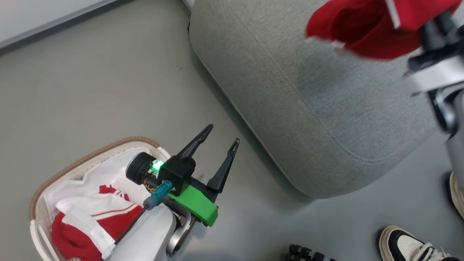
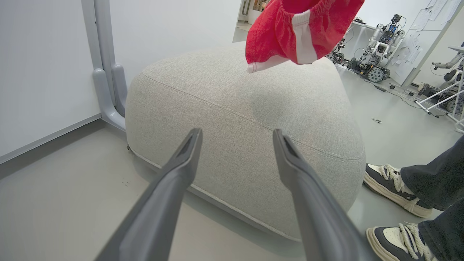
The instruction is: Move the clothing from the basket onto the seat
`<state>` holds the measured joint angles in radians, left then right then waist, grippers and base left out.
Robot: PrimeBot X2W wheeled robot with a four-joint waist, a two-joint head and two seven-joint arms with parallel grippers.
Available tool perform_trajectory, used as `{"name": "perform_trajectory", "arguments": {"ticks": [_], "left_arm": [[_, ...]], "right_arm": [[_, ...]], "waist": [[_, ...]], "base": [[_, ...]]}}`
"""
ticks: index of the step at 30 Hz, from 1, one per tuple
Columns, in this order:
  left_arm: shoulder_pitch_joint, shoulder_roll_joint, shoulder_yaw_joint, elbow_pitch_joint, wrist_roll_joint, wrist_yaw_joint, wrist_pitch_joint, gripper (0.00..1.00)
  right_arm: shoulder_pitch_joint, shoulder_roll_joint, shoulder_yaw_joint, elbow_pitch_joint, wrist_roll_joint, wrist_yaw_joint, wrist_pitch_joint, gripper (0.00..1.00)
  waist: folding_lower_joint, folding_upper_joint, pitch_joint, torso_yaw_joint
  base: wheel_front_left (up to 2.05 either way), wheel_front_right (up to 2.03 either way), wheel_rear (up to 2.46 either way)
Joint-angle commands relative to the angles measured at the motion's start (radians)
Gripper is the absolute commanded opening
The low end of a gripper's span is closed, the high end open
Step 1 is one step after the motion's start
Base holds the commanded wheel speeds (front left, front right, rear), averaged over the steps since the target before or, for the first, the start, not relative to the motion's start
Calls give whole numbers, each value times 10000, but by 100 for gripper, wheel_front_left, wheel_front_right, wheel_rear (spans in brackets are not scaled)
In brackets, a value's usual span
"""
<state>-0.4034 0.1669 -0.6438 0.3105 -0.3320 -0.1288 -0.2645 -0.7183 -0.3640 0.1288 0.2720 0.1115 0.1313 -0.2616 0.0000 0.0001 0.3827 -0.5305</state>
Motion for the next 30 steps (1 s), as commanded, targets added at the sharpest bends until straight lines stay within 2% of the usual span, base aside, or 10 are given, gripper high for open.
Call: {"name": "perform_trajectory", "arguments": {"ticks": [1,6,10,17,22,27,28,29,30], "left_arm": [[-196,124,46,19,87,-26,3,100],[-516,367,-37,49,136,-26,1,100],[-772,434,-127,22,194,-26,1,100],[-1157,514,-151,37,321,-26,1,100],[-1210,623,6,33,411,-26,1,100],[-1014,624,281,95,440,-26,1,100],[-984,625,316,103,449,-26,1,100],[-956,611,347,121,445,-26,1,100],[-936,585,384,128,441,-26,1,100]], "right_arm": [[-407,-132,-273,170,33,-10,-50,0],[-1788,-876,-642,925,-165,-10,-50,0],[-2431,-1137,-980,1624,-193,-10,-48,0],[-2632,-819,-2574,3905,225,-12,-38,0],[-2353,-449,-2842,5841,530,-10,-36,0],[-2248,-198,-3066,7140,804,-12,-38,0],[-2199,-227,-3135,7364,776,-12,-38,4],[-2135,-269,-3123,7491,637,-12,-38,38],[-2092,-257,-3114,7531,595,-10,-38,100]], "waist": [[0,-1,760,514],[0,-1,1453,933],[0,-1,1959,1274],[0,-1,2750,1935],[0,-1,3150,2248],[0,-1,3236,2362],[0,-1,3216,2375],[0,-1,3175,2389],[0,-1,3130,2399]], "base": [[0,0,0],[0,0,0],[0,0,0],[0,0,0],[0,0,0],[0,0,0],[0,0,0],[0,0,0],[0,0,0]]}}
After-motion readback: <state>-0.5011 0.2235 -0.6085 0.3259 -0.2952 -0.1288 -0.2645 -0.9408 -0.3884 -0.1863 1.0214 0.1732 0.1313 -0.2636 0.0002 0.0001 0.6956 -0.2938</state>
